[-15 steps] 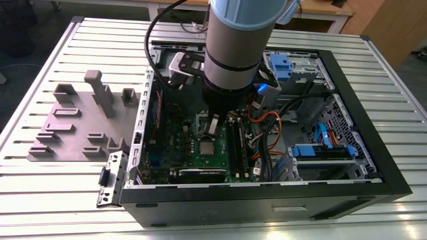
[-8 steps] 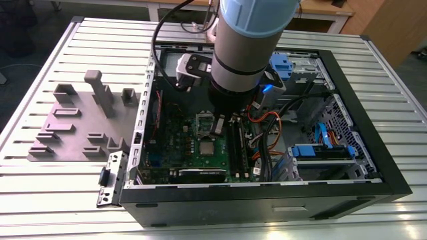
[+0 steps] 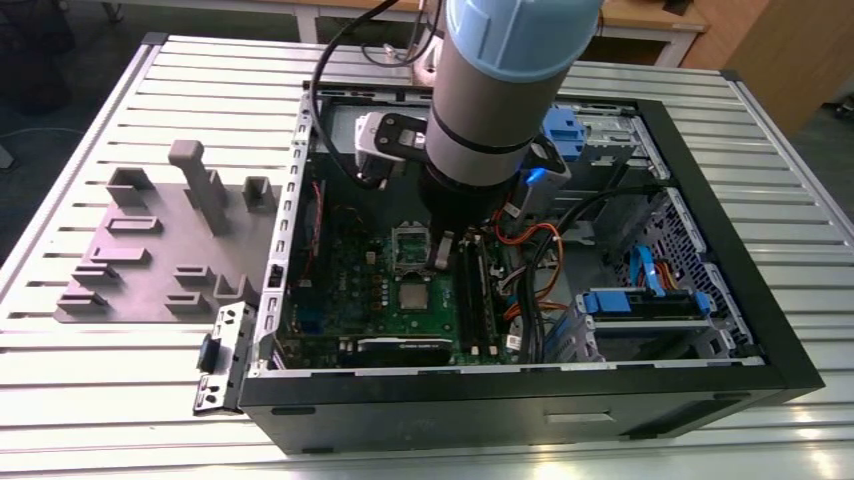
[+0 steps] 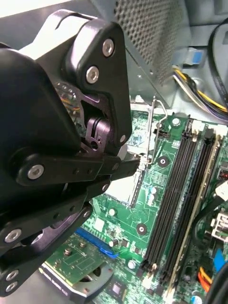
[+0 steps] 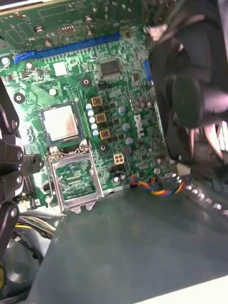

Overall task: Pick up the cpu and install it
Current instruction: 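Close the cpu cover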

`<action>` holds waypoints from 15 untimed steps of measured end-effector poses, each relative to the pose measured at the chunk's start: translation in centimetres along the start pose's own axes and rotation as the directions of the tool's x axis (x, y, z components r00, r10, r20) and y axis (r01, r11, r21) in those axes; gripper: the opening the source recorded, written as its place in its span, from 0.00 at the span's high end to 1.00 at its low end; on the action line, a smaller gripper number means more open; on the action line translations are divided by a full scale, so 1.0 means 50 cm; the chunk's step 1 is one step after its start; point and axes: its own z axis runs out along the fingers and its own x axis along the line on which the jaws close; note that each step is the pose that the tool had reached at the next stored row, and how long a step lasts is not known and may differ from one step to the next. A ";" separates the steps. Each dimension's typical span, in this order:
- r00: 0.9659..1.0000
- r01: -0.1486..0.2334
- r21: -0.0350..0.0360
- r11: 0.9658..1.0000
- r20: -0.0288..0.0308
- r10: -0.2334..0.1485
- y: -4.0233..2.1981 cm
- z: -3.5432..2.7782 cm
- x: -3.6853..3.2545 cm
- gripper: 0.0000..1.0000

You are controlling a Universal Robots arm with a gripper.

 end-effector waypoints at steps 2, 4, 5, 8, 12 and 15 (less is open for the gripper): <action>0.999 0.035 -0.005 0.999 -0.002 -0.036 0.000 0.002 0.000 0.89; 0.998 0.070 -0.010 0.997 -0.005 -0.070 0.000 0.003 0.000 0.89; 0.996 0.084 -0.012 0.996 -0.005 -0.084 0.000 0.004 0.001 0.89; 0.995 0.101 -0.014 0.995 -0.006 -0.101 0.000 0.004 0.001 0.89; 0.995 0.102 -0.015 0.995 -0.006 -0.102 -0.002 0.005 0.000 0.89; 0.995 0.104 -0.015 0.994 -0.006 -0.104 -0.004 0.006 -0.005 0.89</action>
